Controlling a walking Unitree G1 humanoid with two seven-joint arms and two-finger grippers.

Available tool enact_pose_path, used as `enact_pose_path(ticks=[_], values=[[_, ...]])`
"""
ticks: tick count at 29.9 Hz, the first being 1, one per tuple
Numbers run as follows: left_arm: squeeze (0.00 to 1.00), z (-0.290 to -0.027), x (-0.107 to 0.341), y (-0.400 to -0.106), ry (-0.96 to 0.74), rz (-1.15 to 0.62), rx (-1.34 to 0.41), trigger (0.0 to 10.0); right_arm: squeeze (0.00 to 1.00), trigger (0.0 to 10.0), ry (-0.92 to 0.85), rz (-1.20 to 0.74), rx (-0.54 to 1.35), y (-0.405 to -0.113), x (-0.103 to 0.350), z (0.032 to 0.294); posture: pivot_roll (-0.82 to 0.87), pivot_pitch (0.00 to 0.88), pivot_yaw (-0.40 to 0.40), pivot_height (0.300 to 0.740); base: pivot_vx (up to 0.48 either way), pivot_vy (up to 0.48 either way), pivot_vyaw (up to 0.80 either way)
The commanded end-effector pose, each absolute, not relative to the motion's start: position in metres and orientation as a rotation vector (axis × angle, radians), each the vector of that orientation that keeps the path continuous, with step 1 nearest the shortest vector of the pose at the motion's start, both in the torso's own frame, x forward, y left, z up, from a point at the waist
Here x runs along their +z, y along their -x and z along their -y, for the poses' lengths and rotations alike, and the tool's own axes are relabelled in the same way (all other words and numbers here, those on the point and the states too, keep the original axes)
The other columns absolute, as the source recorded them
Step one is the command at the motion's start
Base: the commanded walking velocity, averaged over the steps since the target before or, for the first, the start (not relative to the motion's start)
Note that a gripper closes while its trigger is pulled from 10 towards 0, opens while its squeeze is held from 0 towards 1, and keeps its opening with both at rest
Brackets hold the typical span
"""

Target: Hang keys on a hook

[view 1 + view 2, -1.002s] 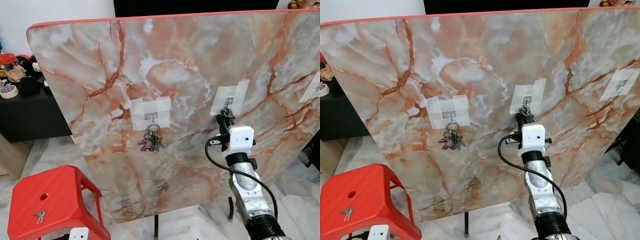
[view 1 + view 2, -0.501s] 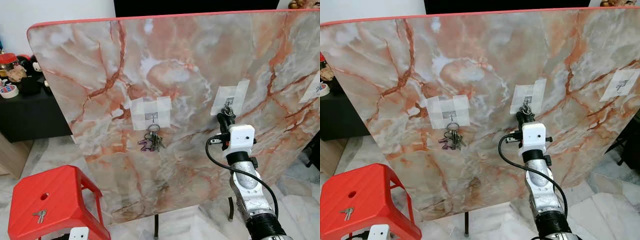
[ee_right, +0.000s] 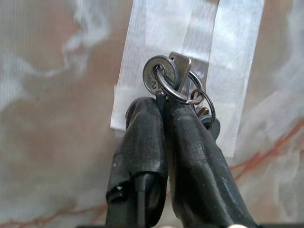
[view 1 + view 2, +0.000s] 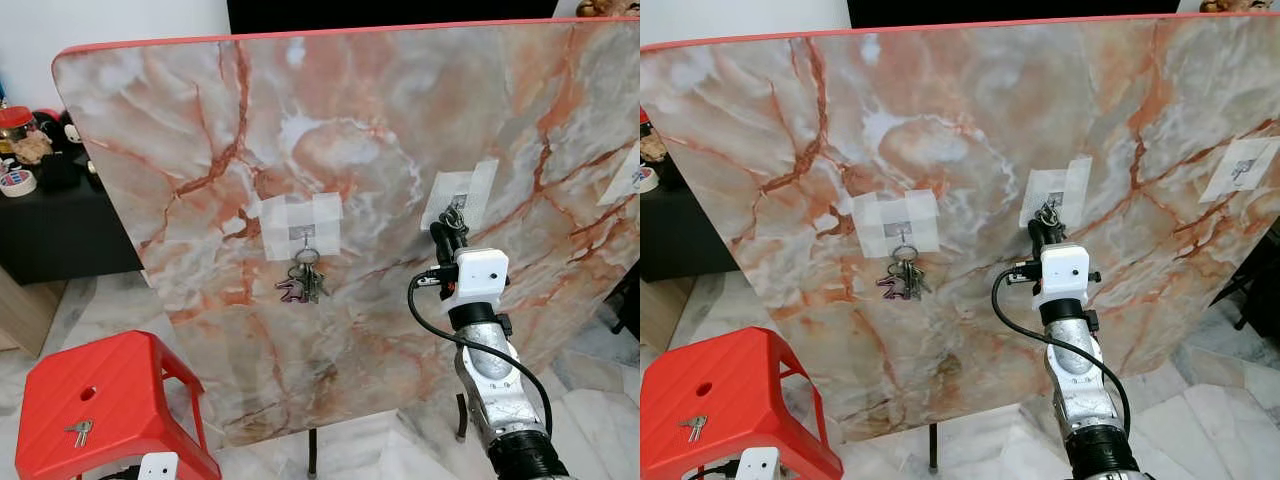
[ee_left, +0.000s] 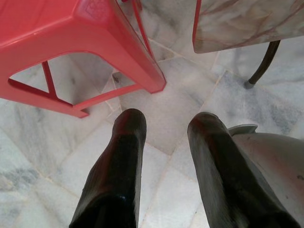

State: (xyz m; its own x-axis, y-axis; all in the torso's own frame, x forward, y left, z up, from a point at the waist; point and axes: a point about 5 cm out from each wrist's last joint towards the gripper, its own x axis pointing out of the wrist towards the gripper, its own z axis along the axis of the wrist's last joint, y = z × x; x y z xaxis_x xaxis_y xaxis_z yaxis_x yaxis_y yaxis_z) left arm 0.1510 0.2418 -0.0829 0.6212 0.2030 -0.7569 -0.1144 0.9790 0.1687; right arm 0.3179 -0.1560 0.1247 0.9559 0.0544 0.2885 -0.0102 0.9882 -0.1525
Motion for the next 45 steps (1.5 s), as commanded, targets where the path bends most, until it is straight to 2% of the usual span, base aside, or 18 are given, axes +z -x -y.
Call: enact_pose_path(ticks=[1,45], values=[[0.0,-0.24,-0.083,-0.152,-0.123,-0.879,0.174,10.0,0.0,10.0,0.13,0.3,0.001,-0.315,0.127,0.161,0.07,0.0,-0.021,0.74,0.0,0.0,0.0],[0.0,-0.247,-0.083,-0.147,-0.128,-0.903,0.194,10.0,0.0,10.0,0.097,0.208,-0.038,-0.327,0.119,0.173,0.08,0.0,-0.016,0.74,0.0,0.0,0.0]])
